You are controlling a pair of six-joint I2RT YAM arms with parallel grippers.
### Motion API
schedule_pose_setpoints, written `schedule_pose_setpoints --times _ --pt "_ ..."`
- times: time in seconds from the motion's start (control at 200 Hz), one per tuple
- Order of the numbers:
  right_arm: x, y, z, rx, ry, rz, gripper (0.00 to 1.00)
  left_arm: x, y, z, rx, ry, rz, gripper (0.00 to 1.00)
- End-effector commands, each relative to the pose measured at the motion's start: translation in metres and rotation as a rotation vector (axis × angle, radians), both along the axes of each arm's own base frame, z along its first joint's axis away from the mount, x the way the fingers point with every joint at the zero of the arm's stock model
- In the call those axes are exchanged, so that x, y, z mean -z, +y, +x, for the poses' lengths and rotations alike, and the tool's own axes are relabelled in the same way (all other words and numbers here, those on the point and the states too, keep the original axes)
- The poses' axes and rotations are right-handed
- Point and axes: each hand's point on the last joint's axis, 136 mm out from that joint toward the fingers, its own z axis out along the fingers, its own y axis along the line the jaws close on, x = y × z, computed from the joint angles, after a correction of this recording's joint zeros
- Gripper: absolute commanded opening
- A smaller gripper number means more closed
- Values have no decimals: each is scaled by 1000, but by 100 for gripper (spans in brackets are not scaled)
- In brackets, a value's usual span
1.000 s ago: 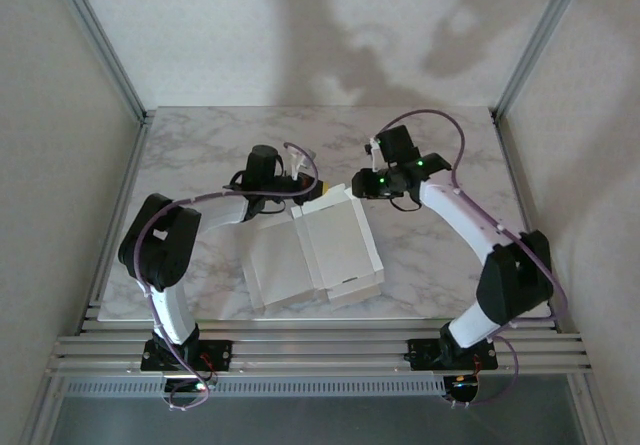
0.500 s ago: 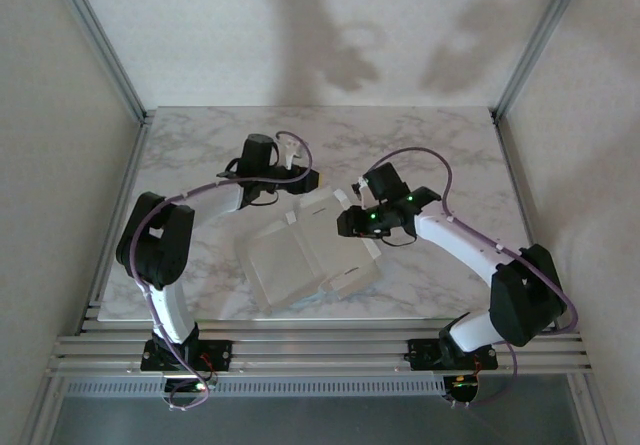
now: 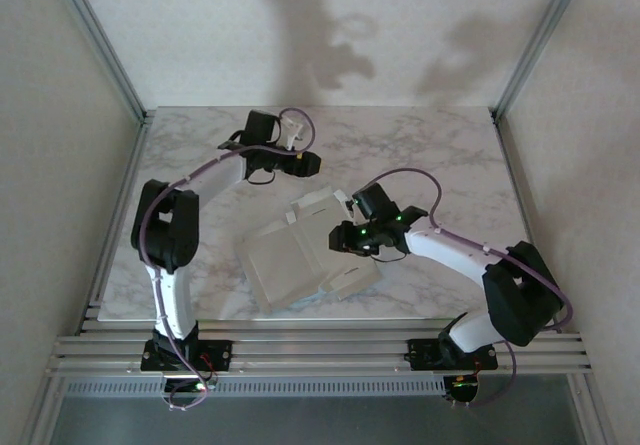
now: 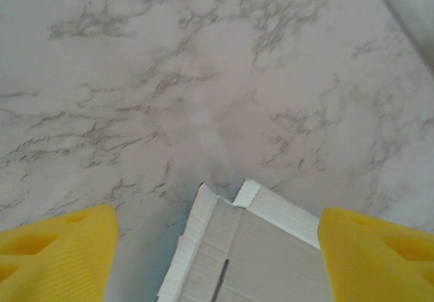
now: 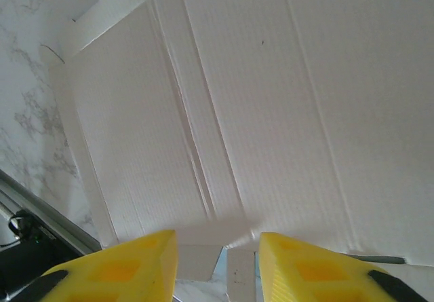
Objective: Fold the paper box
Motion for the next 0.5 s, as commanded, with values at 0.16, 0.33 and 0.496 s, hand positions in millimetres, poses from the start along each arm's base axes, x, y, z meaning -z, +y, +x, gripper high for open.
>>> schedule_pose_setpoints --times 0.16,0.33,0.496 --pt "35 13 -14 57 114 59 27 55 3 -20 136 163 113 75" --pt "50 7 -23 48 148 28 24 75 0 -22 194 195 141 70" --pt "67 -2 -30 42 198 -21 22 84 -7 -29 274 247 118 67"
